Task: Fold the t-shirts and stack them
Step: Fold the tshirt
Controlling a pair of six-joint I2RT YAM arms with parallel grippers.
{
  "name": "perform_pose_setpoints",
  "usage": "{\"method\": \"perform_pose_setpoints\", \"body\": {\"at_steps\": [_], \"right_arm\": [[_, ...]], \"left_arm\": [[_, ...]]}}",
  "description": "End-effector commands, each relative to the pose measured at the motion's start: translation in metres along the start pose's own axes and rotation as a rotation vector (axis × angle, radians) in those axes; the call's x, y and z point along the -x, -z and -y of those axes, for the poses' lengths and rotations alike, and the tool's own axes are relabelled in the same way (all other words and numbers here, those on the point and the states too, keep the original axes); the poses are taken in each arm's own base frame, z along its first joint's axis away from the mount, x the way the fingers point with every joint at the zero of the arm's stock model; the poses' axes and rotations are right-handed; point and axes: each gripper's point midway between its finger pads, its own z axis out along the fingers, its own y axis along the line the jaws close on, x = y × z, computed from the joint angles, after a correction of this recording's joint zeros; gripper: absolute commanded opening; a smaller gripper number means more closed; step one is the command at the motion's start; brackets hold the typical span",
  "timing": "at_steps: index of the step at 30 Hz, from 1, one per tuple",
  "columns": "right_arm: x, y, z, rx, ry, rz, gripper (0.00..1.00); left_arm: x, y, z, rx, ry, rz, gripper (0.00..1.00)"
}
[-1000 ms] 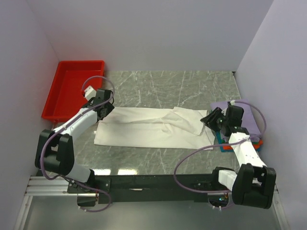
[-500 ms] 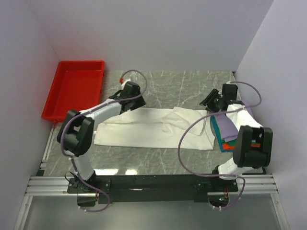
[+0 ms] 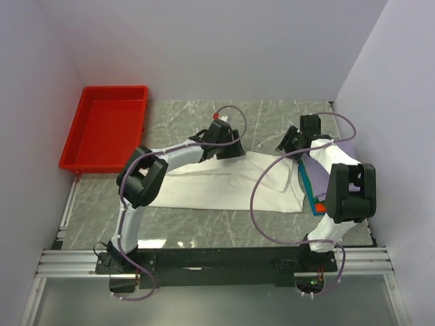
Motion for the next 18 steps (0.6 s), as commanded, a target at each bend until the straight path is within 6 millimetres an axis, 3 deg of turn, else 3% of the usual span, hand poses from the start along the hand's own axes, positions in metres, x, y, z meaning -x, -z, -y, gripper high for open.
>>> {"method": "perform_pose_setpoints", "body": {"at_steps": [1,8,13,18], "right_arm": [[0.003,0.006,0.009,-0.045,0.02,0.046,0.56],[-0.003,0.004,0.016,-0.059,0.02,0.038,0.56],[-0.007,0.006,0.018,-0.061,0.02,0.036,0.56],[-0.008,0.012,0.018,-0.06,0.028,0.04,0.56]], "left_arm": [[0.013,0.001,0.036,-0.111,-0.044,0.032,0.65],[-0.004,0.008,0.05,-0.148,-0.067,0.016,0.59],[-0.012,0.015,0.057,-0.177,-0.084,0.01,0.44],[-0.025,0.022,0.057,-0.189,-0.091,-0.005,0.22]]}}
